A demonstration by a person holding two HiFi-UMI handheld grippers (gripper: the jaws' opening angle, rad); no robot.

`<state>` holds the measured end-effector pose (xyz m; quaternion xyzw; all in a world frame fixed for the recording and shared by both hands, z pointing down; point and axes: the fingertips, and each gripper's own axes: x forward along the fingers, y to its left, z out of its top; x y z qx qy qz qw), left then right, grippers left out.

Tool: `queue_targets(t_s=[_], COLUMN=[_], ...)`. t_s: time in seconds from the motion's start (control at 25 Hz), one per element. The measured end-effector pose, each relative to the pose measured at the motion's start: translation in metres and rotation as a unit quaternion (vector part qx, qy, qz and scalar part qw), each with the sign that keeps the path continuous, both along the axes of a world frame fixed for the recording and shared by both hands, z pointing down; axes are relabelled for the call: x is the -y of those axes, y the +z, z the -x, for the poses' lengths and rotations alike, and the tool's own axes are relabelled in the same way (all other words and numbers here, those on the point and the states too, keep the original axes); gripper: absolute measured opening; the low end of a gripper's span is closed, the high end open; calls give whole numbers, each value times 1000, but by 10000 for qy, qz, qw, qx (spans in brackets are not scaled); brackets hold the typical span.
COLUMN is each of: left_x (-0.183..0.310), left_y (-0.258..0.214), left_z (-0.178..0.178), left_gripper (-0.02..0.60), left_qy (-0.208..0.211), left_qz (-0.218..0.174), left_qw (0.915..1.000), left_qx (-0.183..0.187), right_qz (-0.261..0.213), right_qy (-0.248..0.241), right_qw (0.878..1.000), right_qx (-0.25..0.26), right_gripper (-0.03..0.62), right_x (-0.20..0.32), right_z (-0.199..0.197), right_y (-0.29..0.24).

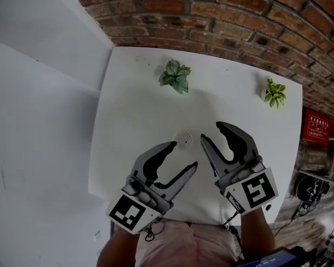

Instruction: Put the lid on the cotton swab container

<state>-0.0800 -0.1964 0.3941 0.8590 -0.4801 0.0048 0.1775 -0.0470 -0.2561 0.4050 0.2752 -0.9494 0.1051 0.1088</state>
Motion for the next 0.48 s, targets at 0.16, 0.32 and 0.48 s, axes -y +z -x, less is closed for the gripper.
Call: queue_targets(t_s=[0.16,0.32,0.48], left_x=[9,4,-2], left_y=[-58,-106,-135], left_z=[24,35,27], left_gripper=[89,0,-2], left_qy=[-950,-1676,-1866], left_qz=[-747,-1211,-1502], left_qw=[9922,9756,9650], left_qx=[296,739,1070], right_qz=[-566,-865,-1147], right_qy=[404,616,765], right_qw=[9968,9934,9897], right_qx=[393,431,390], right_gripper=[119,34,6], right_x=[-2,-19,-30], right_z=[-16,-26,-35], right_y=[-54,-92,-118])
